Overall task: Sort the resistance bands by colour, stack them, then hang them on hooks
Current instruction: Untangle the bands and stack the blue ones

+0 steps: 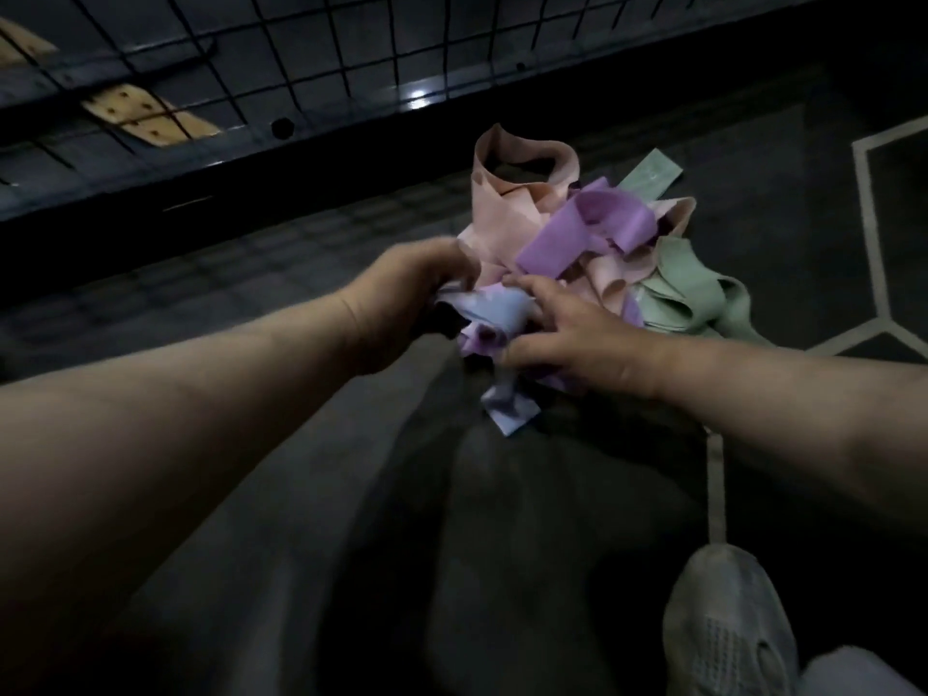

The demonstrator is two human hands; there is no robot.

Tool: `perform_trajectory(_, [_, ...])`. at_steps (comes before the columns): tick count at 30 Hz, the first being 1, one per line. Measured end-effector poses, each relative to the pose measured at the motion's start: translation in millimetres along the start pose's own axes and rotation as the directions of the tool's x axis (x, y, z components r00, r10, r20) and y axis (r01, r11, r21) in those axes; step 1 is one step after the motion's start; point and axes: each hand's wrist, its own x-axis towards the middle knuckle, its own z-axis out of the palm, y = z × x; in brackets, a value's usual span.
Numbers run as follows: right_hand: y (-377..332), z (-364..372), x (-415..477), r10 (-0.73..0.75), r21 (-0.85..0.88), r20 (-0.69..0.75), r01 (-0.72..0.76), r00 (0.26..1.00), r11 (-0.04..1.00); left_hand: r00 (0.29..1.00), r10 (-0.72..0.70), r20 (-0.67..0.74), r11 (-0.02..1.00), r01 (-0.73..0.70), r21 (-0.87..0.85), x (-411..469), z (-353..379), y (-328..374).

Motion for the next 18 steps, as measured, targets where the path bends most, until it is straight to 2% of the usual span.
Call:
perform_trajectory(2, [-8,-4,8,0.049,0.016,0.039,-0.05,0.998,0.999,0.997,0.057,-0.053,0.998,-0.055,0.039,-3,-12,14])
perform_trajectory(3, [-11,-7,9,0.049,-0.064,0.057,-0.045,0.997,0.997,0.995,0.079,-0.065,0.995,-0.075,0.065,-5,-21,19])
perform_trajectory(7, [-23,-19,11,0.103,-0.174,0.167,-0.073,0.981,0.982,0.983,0.129,-0.13,0.98,-0.106,0.167,-20,-53,24])
perform_trajectory(12, [-23,-24,15,0.178,-0.309,0.191,-0.113,0.965,0.944,0.956,0.09,-0.28,0.996,-0.086,0.027,-38,-80,21])
perform_trajectory(18, [-32,-20,18,0.22,-0.419,0.215,-0.113,0.951,0.901,0.883,0.034,-0.468,0.999,-0.029,0.017,-66,-118,15])
